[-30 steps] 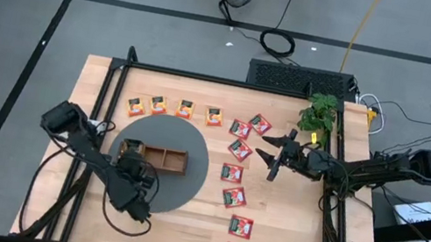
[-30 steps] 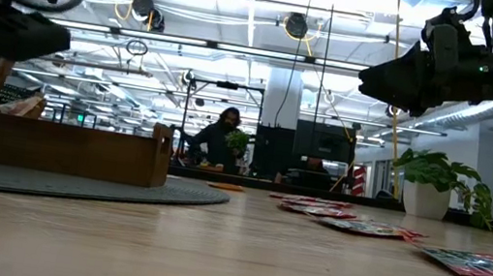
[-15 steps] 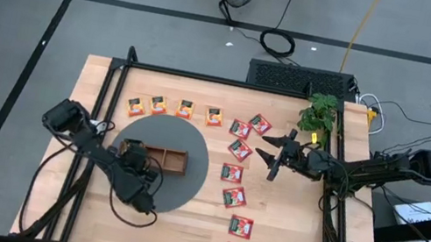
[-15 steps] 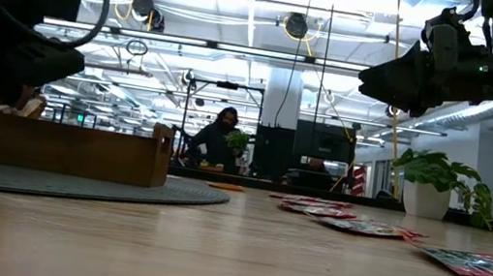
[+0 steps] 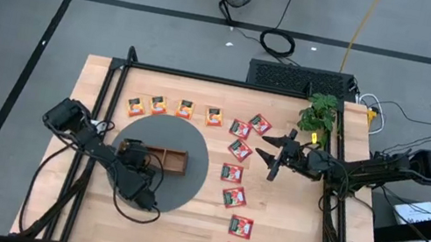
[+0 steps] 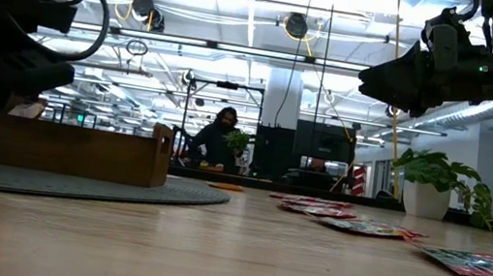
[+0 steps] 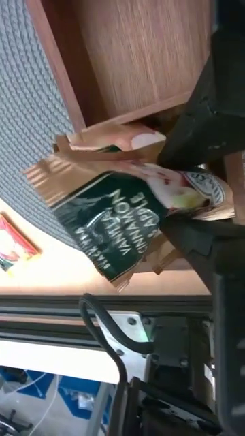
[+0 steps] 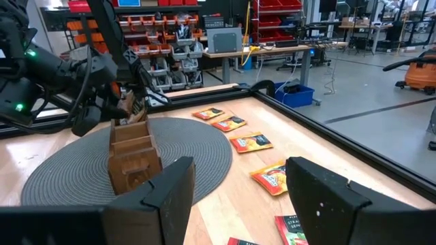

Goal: Pick & Place Tea
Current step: Put the brown tea bag into the left section of the wooden organizer

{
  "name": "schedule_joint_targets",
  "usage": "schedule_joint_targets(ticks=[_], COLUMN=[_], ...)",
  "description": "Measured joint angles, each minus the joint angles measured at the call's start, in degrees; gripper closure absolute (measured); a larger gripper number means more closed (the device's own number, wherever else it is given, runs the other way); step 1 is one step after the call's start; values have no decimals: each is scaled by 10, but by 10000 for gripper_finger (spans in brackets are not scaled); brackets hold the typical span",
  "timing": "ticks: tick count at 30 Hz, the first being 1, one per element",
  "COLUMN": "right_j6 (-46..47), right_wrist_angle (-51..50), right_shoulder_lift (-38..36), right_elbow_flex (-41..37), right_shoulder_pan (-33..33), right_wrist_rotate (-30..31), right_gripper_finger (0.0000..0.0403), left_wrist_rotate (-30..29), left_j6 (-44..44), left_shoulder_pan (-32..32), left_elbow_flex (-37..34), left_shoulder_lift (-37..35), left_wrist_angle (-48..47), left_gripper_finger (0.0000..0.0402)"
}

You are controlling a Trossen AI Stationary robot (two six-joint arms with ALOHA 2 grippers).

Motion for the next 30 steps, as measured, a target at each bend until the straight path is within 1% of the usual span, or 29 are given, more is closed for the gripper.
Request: schedule_joint_targets(ticks=[4,9,16,22,27,30], right_j6=[0,0,0,0,0,0], right_wrist_angle=[0,0,0,0,0,0], right_shoulder_lift=[0,0,0,0,0,0], right_elbow_flex=[0,0,0,0,0,0], right_shoulder_pan=[0,0,0,0,0,0], right_wrist_rotate=[0,0,0,0,0,-1], right_gripper_finger=[190,190,190,190,190,190], left_wrist_rotate=[10,43,30,23,24,10], left_j6=[-1,-3,-17,-35,-35,-35], left_shoulder_pan=[0,0,-10,-14,-14,-14], left_elbow_flex=[0,0,0,0,0,9], left_shoulder_lift=[0,0,0,0,0,0], left_wrist_angle=[-1,-16,-18,-20,-20,-28], left_gripper_finger=[233,189,147,136,146,153])
